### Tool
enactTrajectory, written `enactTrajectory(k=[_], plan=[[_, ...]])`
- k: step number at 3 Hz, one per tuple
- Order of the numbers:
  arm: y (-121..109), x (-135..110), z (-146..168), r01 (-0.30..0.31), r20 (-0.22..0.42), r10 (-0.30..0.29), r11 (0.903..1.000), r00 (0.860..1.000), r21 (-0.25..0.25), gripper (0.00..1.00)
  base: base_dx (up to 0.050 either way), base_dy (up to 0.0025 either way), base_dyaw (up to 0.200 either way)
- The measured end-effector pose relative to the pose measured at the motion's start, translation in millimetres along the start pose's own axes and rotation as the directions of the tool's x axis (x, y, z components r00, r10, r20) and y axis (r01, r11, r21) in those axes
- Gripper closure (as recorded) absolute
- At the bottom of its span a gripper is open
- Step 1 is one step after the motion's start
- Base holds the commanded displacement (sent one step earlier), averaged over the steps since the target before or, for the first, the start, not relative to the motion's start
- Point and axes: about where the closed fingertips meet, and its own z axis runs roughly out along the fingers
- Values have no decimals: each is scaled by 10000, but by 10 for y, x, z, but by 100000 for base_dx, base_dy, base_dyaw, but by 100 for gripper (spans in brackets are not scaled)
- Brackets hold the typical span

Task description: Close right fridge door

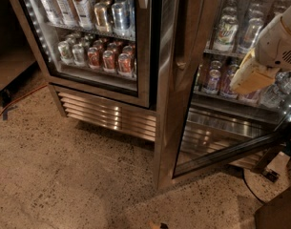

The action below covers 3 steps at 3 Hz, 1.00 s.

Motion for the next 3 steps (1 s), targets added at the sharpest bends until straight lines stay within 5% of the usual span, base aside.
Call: enactTrajectory(k=[3], plan=[[0, 0, 0, 0, 0, 0, 10000, 10000, 0, 100, 4999, 1, -10]])
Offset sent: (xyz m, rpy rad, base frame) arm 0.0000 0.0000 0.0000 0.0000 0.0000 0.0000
